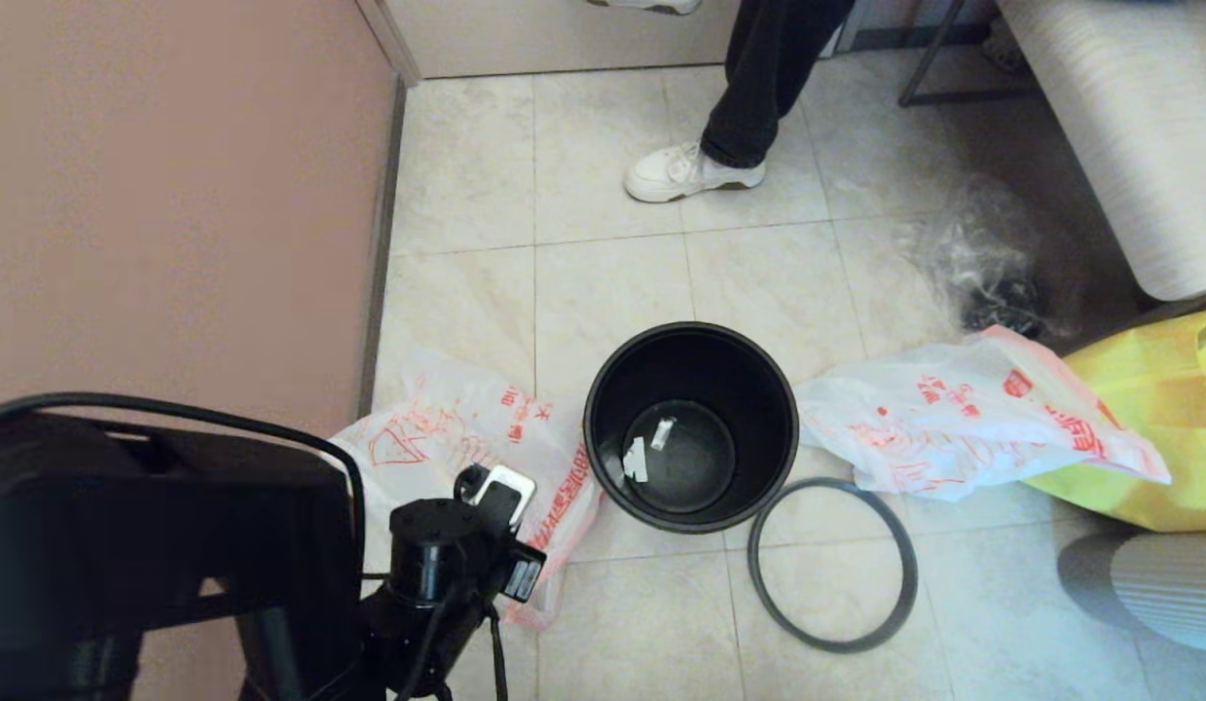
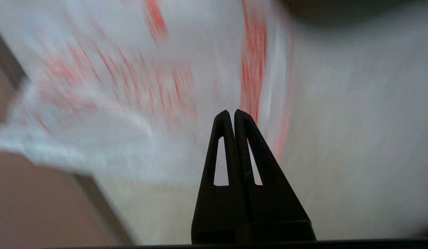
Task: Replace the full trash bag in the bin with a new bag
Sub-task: Pick up a new trash bag
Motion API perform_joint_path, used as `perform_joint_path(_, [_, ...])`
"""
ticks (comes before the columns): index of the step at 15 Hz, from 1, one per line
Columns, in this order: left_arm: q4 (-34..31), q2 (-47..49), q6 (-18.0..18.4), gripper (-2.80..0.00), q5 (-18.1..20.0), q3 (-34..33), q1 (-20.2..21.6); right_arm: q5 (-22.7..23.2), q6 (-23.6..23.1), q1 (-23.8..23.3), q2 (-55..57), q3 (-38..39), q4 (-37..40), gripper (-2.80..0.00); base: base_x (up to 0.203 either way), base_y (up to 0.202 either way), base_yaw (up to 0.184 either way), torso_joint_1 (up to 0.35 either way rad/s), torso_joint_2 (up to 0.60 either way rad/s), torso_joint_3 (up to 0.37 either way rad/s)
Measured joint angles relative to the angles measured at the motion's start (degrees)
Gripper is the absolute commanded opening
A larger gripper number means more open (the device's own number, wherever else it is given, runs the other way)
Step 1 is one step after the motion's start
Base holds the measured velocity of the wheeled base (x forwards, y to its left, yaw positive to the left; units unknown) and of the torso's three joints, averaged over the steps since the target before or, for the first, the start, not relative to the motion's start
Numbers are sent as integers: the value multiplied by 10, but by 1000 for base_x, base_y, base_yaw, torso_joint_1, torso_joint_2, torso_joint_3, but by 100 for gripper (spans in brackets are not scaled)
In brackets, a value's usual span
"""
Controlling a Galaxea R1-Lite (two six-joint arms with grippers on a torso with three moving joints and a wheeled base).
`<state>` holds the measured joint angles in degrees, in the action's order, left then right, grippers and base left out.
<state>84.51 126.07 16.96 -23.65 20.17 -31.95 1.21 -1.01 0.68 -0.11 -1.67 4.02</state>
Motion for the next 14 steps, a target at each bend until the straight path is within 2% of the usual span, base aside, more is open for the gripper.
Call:
perform_joint_path(2, [22, 59, 25, -280, 3, -14, 4, 0, 0, 0, 0, 0, 0, -280, 0, 0, 0, 0, 0, 0])
perform_joint_path(3, [26, 80, 41, 0, 7, -16, 6, 0, 0, 0, 0, 0, 0, -280, 0, 0, 0, 0, 0, 0])
perform_joint_path(5, [27, 107, 78, 0, 6, -18, 7, 0, 0, 0, 0, 0, 0, -280, 0, 0, 0, 0, 0, 0])
perform_joint_path(10, [27, 146, 122, 0, 2, -16, 11, 0, 0, 0, 0, 0, 0, -280, 0, 0, 0, 0, 0, 0])
perform_joint_path(14, [27, 186, 158, 0, 1, 38, 23, 0, 0, 0, 0, 0, 0, -280, 0, 0, 0, 0, 0, 0])
